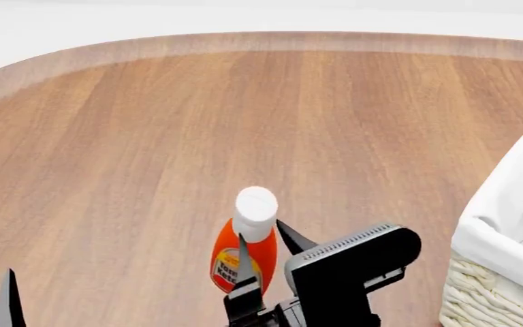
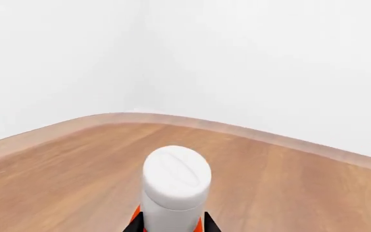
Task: Pick up the ketchup, and put it in the basket.
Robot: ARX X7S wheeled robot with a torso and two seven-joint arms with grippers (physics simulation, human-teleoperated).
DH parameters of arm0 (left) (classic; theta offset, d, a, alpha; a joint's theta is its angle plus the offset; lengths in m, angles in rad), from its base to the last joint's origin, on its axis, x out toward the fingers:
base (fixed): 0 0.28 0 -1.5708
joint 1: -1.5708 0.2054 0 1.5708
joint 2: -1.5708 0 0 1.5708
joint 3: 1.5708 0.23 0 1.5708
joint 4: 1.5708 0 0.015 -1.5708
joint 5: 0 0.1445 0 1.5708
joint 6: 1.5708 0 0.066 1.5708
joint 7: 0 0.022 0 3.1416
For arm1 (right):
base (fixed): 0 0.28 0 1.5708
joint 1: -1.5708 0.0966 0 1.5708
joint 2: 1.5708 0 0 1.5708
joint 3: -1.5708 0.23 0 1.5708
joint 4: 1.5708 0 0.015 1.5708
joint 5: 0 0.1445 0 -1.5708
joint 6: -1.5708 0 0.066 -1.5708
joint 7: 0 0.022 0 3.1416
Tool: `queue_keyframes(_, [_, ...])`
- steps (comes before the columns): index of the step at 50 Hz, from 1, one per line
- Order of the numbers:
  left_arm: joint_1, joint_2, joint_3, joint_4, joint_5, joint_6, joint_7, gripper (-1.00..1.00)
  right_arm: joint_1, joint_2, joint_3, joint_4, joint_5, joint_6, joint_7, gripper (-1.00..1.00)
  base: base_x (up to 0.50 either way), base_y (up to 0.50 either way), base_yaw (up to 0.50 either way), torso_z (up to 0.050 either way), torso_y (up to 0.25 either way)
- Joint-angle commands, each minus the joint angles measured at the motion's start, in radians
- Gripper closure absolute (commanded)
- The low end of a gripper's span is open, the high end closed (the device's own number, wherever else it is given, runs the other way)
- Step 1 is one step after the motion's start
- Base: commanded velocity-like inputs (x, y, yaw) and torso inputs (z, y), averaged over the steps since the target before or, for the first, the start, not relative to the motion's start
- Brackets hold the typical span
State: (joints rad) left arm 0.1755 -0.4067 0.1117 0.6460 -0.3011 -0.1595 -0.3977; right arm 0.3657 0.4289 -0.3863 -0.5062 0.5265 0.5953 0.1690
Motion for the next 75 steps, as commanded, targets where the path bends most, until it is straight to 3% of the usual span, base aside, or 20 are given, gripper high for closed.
queue_keyframes(1, [-0.003,0.017,-0.026,-0.035,0.007,0.02,0.016,-1.0,0.083,0.004,0.11,-0.118,0.057,0.13,0.036,1.0,0.0,0.0,0.0,0.0,0.0])
queue_keyframes(32, [0.001,0.01,-0.015,-0.01,0.009,0.012,0.0,-1.0,0.49,0.021,0.374,-0.265,0.421,0.596,0.294,1.0,0.0,0.0,0.0,0.0,0.0])
queue_keyframes(55, [0.016,0.009,-0.006,-0.027,0.017,0.039,0.001,-1.0,0.787,0.095,0.419,-0.09,0.435,0.796,0.427,1.0,0.0,0.0,0.0,0.0,0.0])
queue_keyframes(75, [0.012,0.006,-0.003,-0.029,0.016,0.04,-0.007,-1.0,0.779,0.159,0.387,0.076,0.304,0.742,0.47,1.0,0.0,0.0,0.0,0.0,0.001])
